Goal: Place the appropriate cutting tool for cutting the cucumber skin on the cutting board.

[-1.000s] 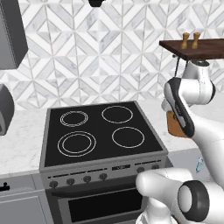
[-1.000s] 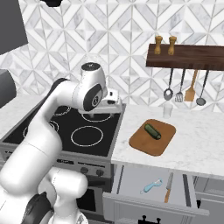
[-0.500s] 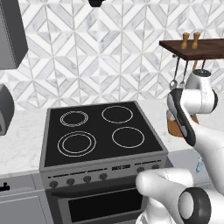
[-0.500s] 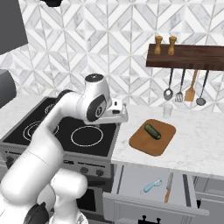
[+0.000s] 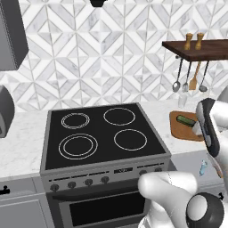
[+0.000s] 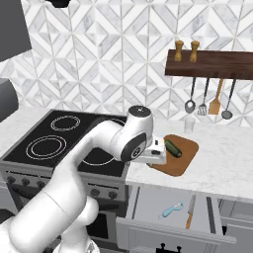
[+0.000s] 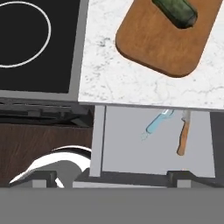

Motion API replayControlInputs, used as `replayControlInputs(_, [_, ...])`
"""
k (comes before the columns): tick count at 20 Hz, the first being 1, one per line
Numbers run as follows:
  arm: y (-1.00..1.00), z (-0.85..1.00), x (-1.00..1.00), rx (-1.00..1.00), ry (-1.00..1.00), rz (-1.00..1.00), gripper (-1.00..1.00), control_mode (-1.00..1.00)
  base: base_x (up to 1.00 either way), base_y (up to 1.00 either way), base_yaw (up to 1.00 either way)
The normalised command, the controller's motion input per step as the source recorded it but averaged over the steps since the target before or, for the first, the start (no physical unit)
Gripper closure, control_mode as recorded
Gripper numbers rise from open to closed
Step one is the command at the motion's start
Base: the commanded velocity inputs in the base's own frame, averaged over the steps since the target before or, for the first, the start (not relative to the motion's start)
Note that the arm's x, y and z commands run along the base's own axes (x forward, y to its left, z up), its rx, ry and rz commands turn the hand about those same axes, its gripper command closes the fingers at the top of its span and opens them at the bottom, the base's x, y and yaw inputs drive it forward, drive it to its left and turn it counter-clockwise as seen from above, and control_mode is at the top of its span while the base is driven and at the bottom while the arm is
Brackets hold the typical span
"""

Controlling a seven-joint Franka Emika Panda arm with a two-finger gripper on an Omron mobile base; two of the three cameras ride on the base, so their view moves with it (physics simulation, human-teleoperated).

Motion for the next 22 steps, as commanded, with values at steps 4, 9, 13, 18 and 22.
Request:
replayControlInputs(4, [-0.59, -0.43, -0.59, 0.07, 0.02, -0.07, -1.00, -1.00, 0.00, 0.00, 0.00])
replayControlInputs(9, [-0.44, -0.35, -0.38, 0.05, 0.05, -0.19, -1.00, -1.00, 0.00, 0.00, 0.00])
replayControlInputs(13, [-0.45, -0.57, -0.21, 0.03, 0.01, -0.21, -1.00, -1.00, 0.00, 0.00, 0.00])
replayControlInputs(18, [-0.29, -0.49, 0.11, 0.01, 0.15, -0.11, -1.00, -1.00, 0.00, 0.00, 0.00])
replayControlInputs(22, [-0.33, -0.47, 0.25, 0.02, 0.16, -0.05, -1.00, -1.00, 0.00, 0.00, 0.00])
